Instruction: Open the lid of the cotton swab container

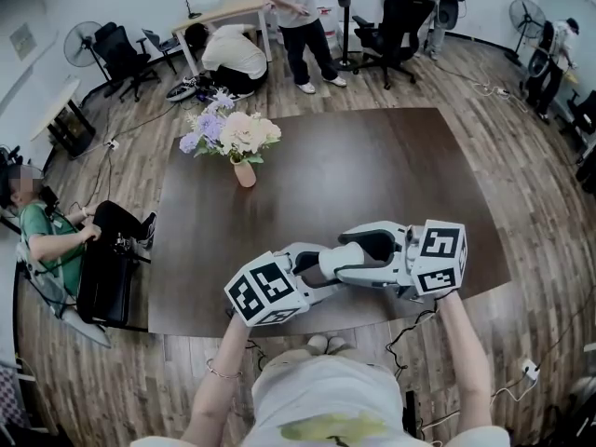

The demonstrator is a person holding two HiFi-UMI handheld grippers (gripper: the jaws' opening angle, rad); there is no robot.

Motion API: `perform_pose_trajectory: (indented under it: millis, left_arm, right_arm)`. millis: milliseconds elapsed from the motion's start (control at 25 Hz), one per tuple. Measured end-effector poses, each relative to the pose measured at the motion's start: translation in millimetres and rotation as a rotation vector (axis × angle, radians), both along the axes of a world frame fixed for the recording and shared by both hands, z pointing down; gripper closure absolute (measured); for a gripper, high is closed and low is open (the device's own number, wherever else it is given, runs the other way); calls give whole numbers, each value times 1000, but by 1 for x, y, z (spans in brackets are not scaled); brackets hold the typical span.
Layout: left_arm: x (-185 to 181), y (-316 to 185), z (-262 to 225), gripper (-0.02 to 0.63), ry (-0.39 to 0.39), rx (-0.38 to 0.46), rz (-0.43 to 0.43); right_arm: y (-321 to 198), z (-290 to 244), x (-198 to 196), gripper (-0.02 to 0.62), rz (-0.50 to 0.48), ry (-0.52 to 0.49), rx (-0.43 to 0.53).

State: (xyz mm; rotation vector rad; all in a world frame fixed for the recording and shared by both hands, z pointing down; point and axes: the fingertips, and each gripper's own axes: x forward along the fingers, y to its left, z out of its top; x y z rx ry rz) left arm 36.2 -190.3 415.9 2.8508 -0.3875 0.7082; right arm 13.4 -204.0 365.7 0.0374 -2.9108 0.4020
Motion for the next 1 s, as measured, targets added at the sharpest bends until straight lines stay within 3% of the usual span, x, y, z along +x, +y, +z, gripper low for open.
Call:
perform_pose_trajectory:
  millis: [880,920,1000]
  left_arm:
    - [5,3,3,377,81,-71,-11]
    - [6,3,3,376,72,-59,-13]
    - [8,1,7,383,-10,46,-18]
  right_arm:
    - [-9,9,5,339,39,-33,-275]
    - [-10,9,6,339,48,-44,-295]
    - [-14,4,9,343,74,-108,-372]
